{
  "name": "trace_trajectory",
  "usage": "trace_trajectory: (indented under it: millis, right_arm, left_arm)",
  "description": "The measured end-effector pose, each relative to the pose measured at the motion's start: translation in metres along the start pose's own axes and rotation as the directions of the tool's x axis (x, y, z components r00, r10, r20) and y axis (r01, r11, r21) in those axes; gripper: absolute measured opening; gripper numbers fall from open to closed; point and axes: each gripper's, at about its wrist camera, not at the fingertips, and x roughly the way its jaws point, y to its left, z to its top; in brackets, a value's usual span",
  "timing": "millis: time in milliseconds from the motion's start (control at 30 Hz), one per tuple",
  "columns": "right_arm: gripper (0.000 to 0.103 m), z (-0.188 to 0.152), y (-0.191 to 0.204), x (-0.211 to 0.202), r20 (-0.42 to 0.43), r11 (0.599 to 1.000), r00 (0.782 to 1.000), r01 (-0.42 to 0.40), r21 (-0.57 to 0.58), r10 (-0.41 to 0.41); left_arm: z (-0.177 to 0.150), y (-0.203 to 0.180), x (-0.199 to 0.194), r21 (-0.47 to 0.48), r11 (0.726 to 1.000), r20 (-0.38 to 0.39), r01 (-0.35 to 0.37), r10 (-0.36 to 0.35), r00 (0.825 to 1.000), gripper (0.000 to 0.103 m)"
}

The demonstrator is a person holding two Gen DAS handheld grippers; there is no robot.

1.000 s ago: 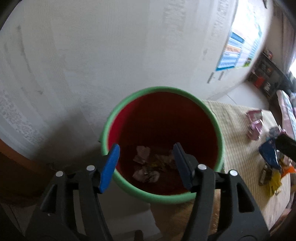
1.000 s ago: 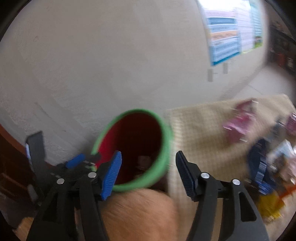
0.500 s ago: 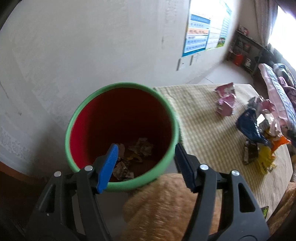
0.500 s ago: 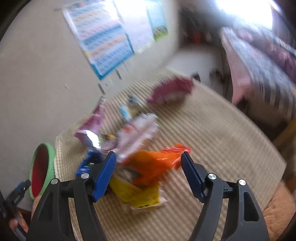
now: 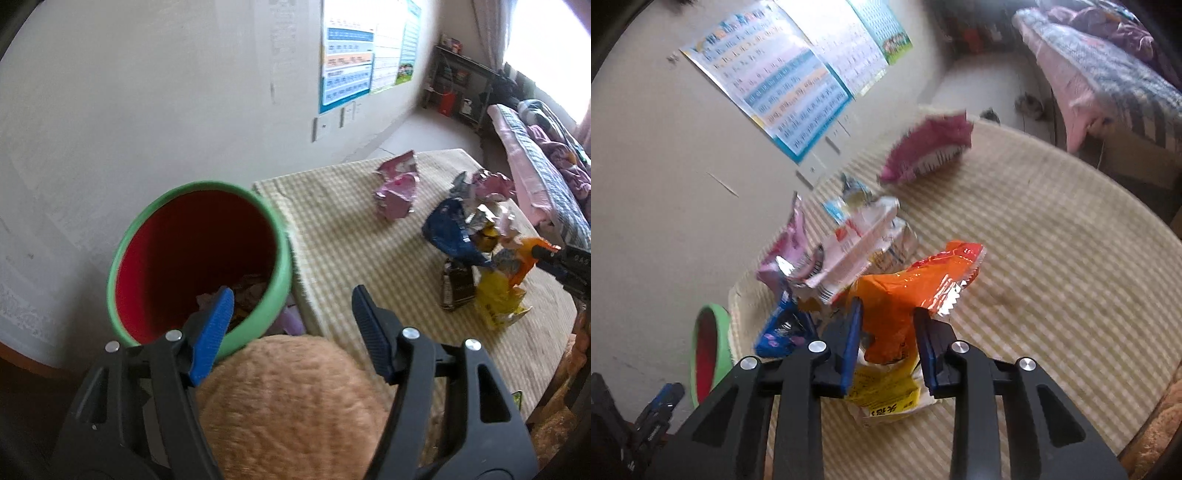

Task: Collect trash
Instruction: 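Grasp the orange snack bag with the right gripper while the left grasps the dark blue wrapper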

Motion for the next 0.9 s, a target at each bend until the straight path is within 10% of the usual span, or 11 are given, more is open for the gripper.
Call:
trace_trajectory:
  millis: [533,733,900]
  right_arm:
    - [0.028,-0.021,-0.039,-0.049,0.130,0.999,0.991,-0.006,0.039,0.000]
    - [0.028,-0.023,-0.045,-0.048,0.128,0.999,0.992,-0.011,0.052,0.004]
    - [0.028,-0.025,-0.044,-0.051,0.131,0.999,0.991,-0.008,0.048,0.002]
  left_arm:
    - [0.053,-0.130,0.051,0.091,0.964,-0.113,0.251,-0.240,0.964,0.062]
    - [0.050,-0.148,0.085,0.070,0.963,-0.229,0.261,-0.239,0.944,0.044]
    - [0.040,-0.143,0.095,0.037,0.960,-0.295,0.278,-0.255,0.921,0.008]
